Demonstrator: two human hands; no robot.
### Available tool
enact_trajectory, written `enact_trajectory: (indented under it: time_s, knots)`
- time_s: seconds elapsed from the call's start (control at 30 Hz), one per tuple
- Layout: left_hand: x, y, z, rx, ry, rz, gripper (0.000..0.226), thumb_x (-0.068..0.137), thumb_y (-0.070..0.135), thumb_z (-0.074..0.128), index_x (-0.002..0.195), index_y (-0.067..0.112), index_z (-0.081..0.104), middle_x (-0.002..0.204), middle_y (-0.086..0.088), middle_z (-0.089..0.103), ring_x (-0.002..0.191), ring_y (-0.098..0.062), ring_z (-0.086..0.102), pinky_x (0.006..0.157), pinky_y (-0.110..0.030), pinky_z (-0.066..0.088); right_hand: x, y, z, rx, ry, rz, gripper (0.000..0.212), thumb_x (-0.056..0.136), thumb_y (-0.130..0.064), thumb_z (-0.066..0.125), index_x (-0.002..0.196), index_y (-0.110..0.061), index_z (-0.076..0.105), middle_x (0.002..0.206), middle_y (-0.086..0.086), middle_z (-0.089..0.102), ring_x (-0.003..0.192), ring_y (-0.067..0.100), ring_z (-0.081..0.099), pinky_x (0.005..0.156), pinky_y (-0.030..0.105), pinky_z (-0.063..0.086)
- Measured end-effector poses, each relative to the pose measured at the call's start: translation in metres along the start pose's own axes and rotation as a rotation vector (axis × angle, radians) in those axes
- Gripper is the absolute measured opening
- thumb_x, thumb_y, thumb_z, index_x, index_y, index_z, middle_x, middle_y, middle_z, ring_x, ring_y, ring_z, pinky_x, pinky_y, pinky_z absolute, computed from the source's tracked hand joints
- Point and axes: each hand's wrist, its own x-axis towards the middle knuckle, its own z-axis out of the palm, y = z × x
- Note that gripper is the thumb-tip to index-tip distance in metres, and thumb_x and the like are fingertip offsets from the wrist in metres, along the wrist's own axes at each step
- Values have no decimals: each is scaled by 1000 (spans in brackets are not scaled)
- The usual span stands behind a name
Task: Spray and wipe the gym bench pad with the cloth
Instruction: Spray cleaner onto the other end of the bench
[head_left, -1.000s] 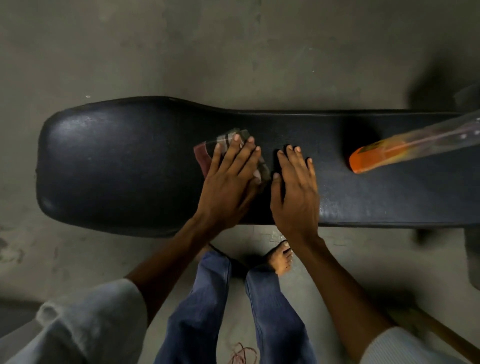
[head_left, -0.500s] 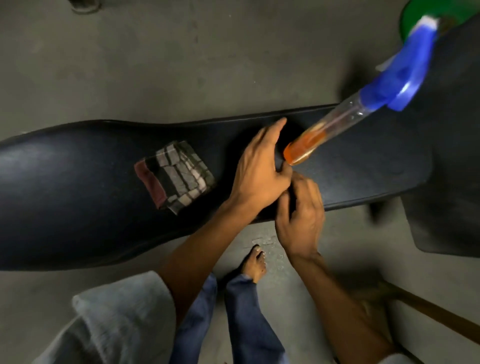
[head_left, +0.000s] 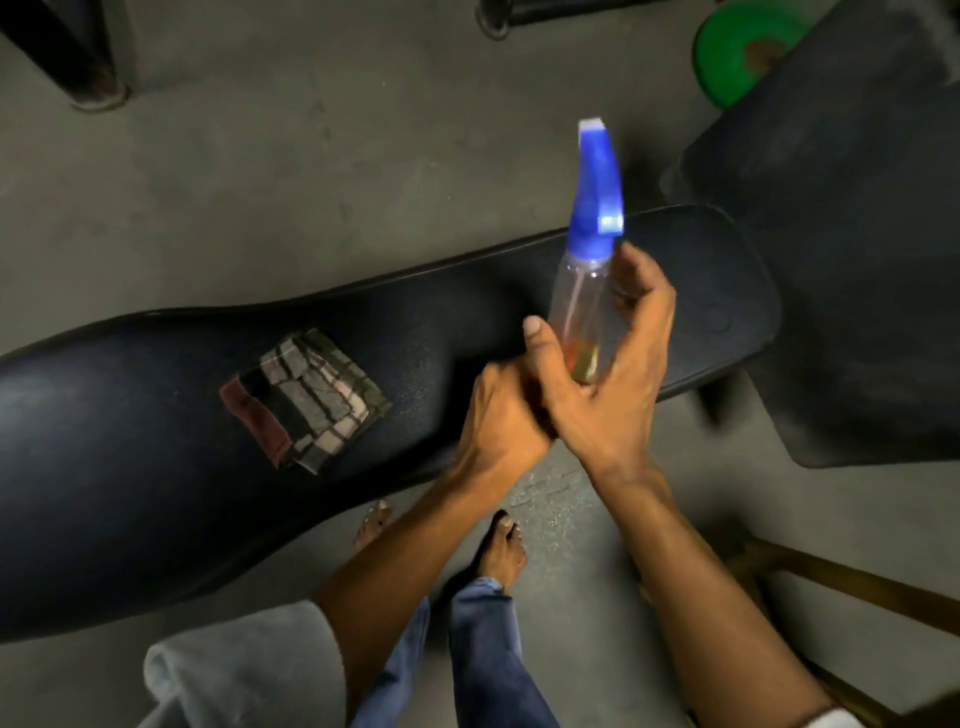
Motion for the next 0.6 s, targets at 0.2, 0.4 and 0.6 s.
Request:
enact_trajectory:
  time_s: [0.2, 0.4, 0.6]
  knots:
    - [-44, -21, 22, 35, -151, 70, 31, 75, 52, 72, 67, 31, 51, 75, -2, 74, 70, -15, 69, 61, -20, 40, 25, -12, 10, -51, 6, 117, 25, 94, -36, 77, 93, -12, 66, 91, -1, 58, 83, 7, 56, 80, 19, 45]
    - [-63, -66, -23, 98, 91, 271, 44, 85, 38, 67, 125, 18, 72, 115, -2, 76, 102, -21, 71, 88, -35, 58, -9, -1, 15, -48, -199, 194, 19, 95, -32, 69, 94, -15, 64, 93, -5, 54, 90, 17, 61, 83, 29, 46]
    - [-32, -104, -54, 617, 201, 139, 72, 84, 34, 56, 149, 1, 53, 158, -21, 49, 152, -39, 41, 127, -62, 25, -49, 7, 46, -106, -368, 362, 26, 88, -41, 61, 90, -15, 60, 85, 4, 63, 78, 29, 62, 75, 39, 49]
